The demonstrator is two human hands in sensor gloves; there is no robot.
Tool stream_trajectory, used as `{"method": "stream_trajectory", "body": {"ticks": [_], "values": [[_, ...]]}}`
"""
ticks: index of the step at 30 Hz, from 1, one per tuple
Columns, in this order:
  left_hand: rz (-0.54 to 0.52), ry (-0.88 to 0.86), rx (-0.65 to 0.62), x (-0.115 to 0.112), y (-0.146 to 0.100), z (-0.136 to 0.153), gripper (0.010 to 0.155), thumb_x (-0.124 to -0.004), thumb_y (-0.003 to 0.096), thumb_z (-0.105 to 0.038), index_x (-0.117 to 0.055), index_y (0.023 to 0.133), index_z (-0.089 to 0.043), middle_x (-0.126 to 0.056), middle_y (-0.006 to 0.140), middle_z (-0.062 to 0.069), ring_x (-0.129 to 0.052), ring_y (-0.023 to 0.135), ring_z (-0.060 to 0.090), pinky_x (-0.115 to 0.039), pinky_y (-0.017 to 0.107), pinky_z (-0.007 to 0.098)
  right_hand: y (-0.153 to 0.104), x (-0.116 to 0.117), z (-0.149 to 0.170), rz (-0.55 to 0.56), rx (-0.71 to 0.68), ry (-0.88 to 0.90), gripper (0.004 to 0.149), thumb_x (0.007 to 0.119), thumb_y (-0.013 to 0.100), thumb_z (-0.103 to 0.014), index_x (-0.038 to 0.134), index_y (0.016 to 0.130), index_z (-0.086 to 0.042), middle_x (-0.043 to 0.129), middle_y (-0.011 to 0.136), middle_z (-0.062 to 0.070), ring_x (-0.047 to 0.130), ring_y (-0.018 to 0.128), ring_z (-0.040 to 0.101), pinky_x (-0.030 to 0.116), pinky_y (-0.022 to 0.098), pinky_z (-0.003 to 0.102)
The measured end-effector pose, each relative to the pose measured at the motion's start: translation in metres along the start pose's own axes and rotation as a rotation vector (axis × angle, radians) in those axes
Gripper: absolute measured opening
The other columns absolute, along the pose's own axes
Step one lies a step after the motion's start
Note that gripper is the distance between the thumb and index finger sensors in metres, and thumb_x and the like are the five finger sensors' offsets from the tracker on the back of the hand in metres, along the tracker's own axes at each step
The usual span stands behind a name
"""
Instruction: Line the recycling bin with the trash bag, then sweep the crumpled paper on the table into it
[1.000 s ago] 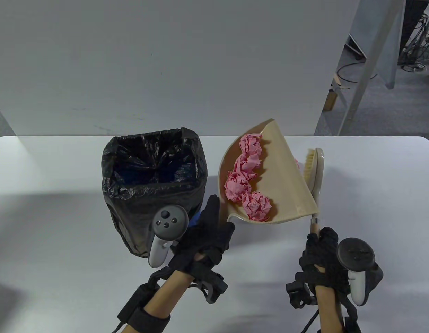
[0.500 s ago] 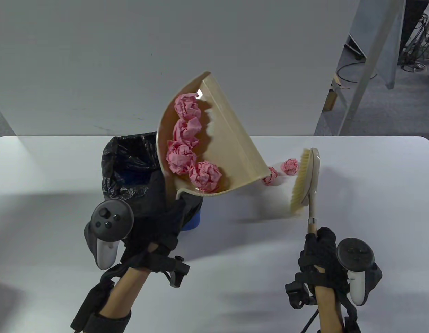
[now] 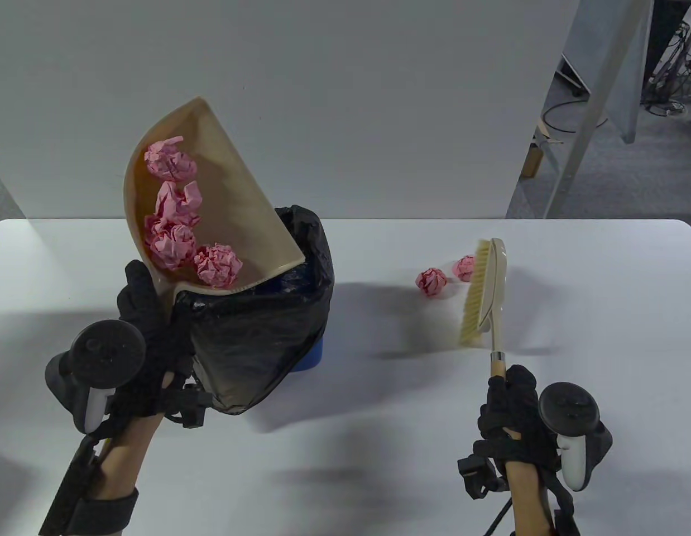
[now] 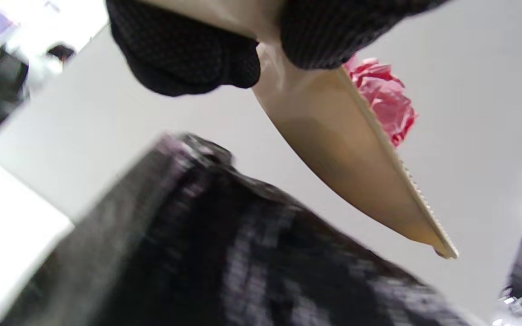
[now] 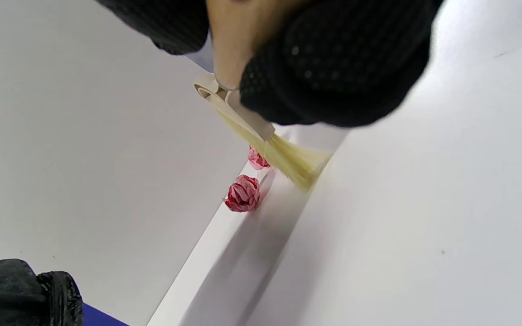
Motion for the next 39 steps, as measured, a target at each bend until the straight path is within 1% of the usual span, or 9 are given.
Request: {"method": "stream_trajectory", "body": {"ticks": [10, 14, 19, 22, 25, 28, 30, 32, 39], "values": [[-0.078, 0.340, -0.062, -0.003, 0.003, 0.007, 0.080, -0.078, 0.0572, -0.025, -0.026, 0.116, -0.010, -0.047, 0.116, 0.019, -0.081, 0.092, 0.034, -0.087, 0.053, 0.045, 0.000, 0.000, 0.000, 0.002, 0.006, 0.010, 0.060, 0.057, 0.064, -0.030, 0.033, 0.106, 0.006, 0.063, 0.094, 0.029, 0.092, 0.053, 0.030, 0.094, 0.027, 0.030], [-0.149, 0.462, -0.111, 0.000, 0.000, 0.002, 0.080, -0.079, 0.0567, -0.025, -0.028, 0.116, -0.013, -0.048, 0.117, 0.017, -0.081, 0.092, 0.033, -0.087, 0.055, 0.045, 0.000, 0.000, 0.000, -0.001, 0.004, 0.009, 0.060, 0.057, 0.064, -0.030, 0.033, 0.106, 0.006, 0.063, 0.094, 0.030, 0.092, 0.054, 0.030, 0.094, 0.027, 0.030], [-0.244, 0.510, -0.113, 0.008, -0.004, -0.007, 0.079, -0.080, 0.0564, -0.025, -0.029, 0.117, -0.014, -0.048, 0.117, 0.017, -0.081, 0.093, 0.033, -0.086, 0.056, 0.046, 0.000, 0.000, 0.000, 0.000, 0.004, 0.012, 0.060, 0.057, 0.064, -0.030, 0.033, 0.106, 0.006, 0.063, 0.094, 0.030, 0.092, 0.053, 0.030, 0.094, 0.026, 0.031], [-0.279, 0.427, -0.078, 0.014, -0.007, -0.010, 0.079, -0.079, 0.0563, -0.025, -0.029, 0.116, -0.011, -0.048, 0.116, 0.019, -0.080, 0.092, 0.034, -0.086, 0.056, 0.046, 0.000, 0.000, 0.000, 0.000, 0.004, 0.014, 0.060, 0.057, 0.064, -0.030, 0.033, 0.106, 0.006, 0.063, 0.094, 0.030, 0.092, 0.054, 0.030, 0.094, 0.026, 0.031], [-0.269, 0.192, -0.033, 0.018, -0.013, -0.014, 0.080, -0.078, 0.0567, -0.025, -0.027, 0.116, -0.009, -0.047, 0.115, 0.021, -0.080, 0.092, 0.034, -0.086, 0.056, 0.045, 0.000, 0.000, 0.000, 0.000, 0.004, 0.013, 0.060, 0.057, 0.064, -0.030, 0.033, 0.106, 0.006, 0.063, 0.094, 0.030, 0.092, 0.053, 0.031, 0.094, 0.026, 0.031], [-0.181, -0.110, -0.025, 0.012, -0.018, -0.023, 0.080, -0.077, 0.0574, -0.026, -0.026, 0.116, -0.008, -0.046, 0.115, 0.022, -0.080, 0.092, 0.034, -0.086, 0.056, 0.044, 0.001, 0.000, 0.000, 0.004, 0.000, 0.014, 0.060, 0.057, 0.064, -0.030, 0.033, 0.106, 0.006, 0.063, 0.094, 0.030, 0.092, 0.053, 0.031, 0.094, 0.026, 0.031], [-0.065, -0.349, -0.052, -0.002, -0.023, -0.036, 0.080, -0.076, 0.0583, -0.027, -0.024, 0.116, -0.008, -0.045, 0.116, 0.021, -0.079, 0.092, 0.033, -0.086, 0.056, 0.043, 0.001, 0.000, 0.001, 0.011, -0.003, 0.024, 0.060, 0.057, 0.064, -0.030, 0.034, 0.106, 0.005, 0.063, 0.094, 0.030, 0.092, 0.053, 0.031, 0.093, 0.026, 0.031], [0.032, -0.486, -0.094, -0.018, -0.028, -0.053, 0.080, -0.075, 0.0589, -0.028, -0.023, 0.116, -0.008, -0.045, 0.116, 0.021, -0.079, 0.093, 0.032, -0.087, 0.057, 0.042, 0.001, -0.001, 0.001, 0.016, -0.004, 0.032, 0.060, 0.057, 0.064, -0.030, 0.034, 0.106, 0.005, 0.063, 0.094, 0.030, 0.092, 0.053, 0.031, 0.093, 0.026, 0.031], [0.223, -0.616, -0.245, -0.080, -0.048, -0.116, 0.079, -0.074, 0.0593, -0.030, -0.023, 0.116, -0.008, -0.045, 0.117, 0.020, -0.080, 0.093, 0.031, -0.088, 0.057, 0.040, 0.001, -0.003, 0.001, 0.033, -0.012, 0.067, 0.060, 0.057, 0.064, -0.030, 0.034, 0.106, 0.005, 0.063, 0.094, 0.030, 0.092, 0.054, 0.031, 0.093, 0.026, 0.032]]}}
Point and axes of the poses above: the tracker on the back of each hand, its own z axis roughly to the little-finger side, its own y axis roughly from the wrist to the fingertips, x = y × z, the point moved 2 cm from there along y, roughly from the wrist to the fingertips
